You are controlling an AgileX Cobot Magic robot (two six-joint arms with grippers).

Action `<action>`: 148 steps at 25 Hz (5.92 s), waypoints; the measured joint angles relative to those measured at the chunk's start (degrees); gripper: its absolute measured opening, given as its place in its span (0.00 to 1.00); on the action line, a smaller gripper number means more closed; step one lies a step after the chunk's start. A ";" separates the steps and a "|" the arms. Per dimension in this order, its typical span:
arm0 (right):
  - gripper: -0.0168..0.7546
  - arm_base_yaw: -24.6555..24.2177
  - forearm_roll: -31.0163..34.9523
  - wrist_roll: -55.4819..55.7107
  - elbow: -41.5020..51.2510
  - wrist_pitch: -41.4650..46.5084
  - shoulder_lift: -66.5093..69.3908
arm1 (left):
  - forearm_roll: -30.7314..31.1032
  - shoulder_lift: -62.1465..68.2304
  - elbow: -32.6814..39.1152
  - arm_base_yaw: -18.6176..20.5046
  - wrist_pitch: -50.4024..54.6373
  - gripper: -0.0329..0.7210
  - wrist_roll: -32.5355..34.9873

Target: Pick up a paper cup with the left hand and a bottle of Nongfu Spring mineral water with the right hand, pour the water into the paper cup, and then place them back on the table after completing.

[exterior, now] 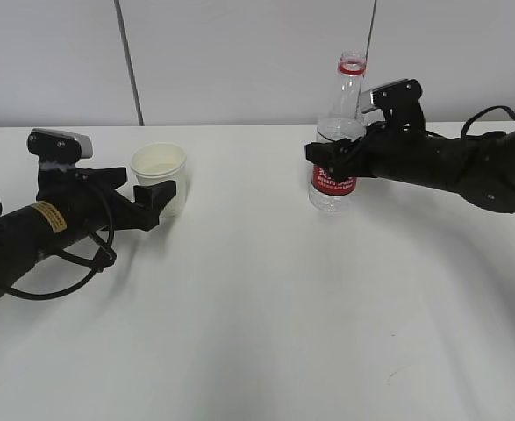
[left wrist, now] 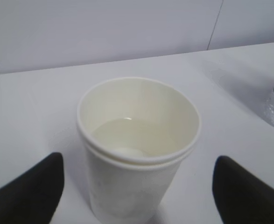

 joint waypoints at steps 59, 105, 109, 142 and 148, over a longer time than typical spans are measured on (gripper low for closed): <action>0.81 -0.08 -19.95 17.69 -0.31 5.63 -1.93 | 0.25 0.00 0.00 0.00 0.00 0.82 0.00; 0.88 -0.08 -36.05 33.38 -0.34 10.37 -4.65 | 0.61 0.00 0.00 0.00 0.00 0.82 0.00; 0.87 -0.08 -41.77 39.48 -0.34 11.87 -5.78 | 0.67 0.00 0.00 0.00 0.00 0.82 0.00; 0.76 -5.24 -56.63 62.37 -0.34 -0.35 -11.19 | 3.38 -2.89 0.00 0.00 3.04 0.82 0.00; 0.76 -8.49 -56.63 62.62 -0.34 -3.89 -11.19 | 4.98 -2.95 0.00 0.00 4.69 0.82 -0.24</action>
